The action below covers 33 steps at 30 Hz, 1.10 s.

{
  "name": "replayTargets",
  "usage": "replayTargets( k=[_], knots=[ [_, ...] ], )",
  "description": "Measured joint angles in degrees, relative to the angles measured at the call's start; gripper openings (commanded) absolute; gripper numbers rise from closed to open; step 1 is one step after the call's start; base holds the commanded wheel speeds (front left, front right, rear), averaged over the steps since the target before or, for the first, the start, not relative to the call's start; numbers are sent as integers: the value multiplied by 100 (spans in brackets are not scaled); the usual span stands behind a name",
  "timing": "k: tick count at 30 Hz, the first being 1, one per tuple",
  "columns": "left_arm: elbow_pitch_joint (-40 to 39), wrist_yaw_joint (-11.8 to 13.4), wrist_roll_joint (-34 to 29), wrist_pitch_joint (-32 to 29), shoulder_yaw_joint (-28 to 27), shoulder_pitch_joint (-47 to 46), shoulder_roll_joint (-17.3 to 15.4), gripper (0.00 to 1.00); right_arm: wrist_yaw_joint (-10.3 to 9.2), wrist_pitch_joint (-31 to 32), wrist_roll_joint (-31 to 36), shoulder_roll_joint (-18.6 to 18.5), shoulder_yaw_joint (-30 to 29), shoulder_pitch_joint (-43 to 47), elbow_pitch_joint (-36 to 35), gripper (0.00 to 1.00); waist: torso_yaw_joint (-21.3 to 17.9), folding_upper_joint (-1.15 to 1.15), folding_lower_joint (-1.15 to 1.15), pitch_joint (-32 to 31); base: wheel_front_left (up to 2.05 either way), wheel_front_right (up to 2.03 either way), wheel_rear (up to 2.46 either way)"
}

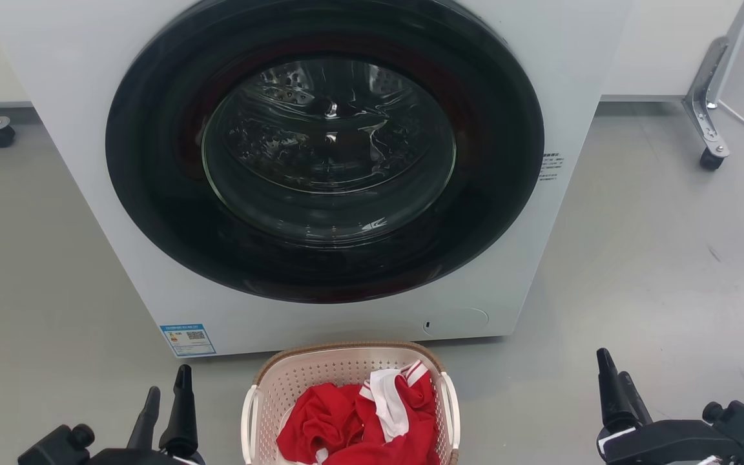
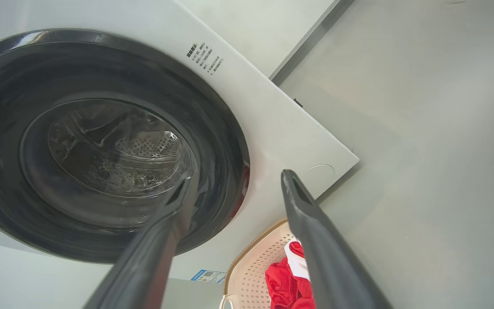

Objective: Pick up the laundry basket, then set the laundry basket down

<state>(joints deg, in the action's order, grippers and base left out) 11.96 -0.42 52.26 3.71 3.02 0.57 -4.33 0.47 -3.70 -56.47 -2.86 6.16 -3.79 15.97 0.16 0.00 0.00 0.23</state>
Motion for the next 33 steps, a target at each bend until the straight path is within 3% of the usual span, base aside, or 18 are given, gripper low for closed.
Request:
replayTargets(
  k=[33],
  knots=[
    [-367,463,-2952,705,383,347,-136,100,-409,-702,2675,-18,619,66,-274,100,-6,0,0,-33,0,0,0]
  ],
)
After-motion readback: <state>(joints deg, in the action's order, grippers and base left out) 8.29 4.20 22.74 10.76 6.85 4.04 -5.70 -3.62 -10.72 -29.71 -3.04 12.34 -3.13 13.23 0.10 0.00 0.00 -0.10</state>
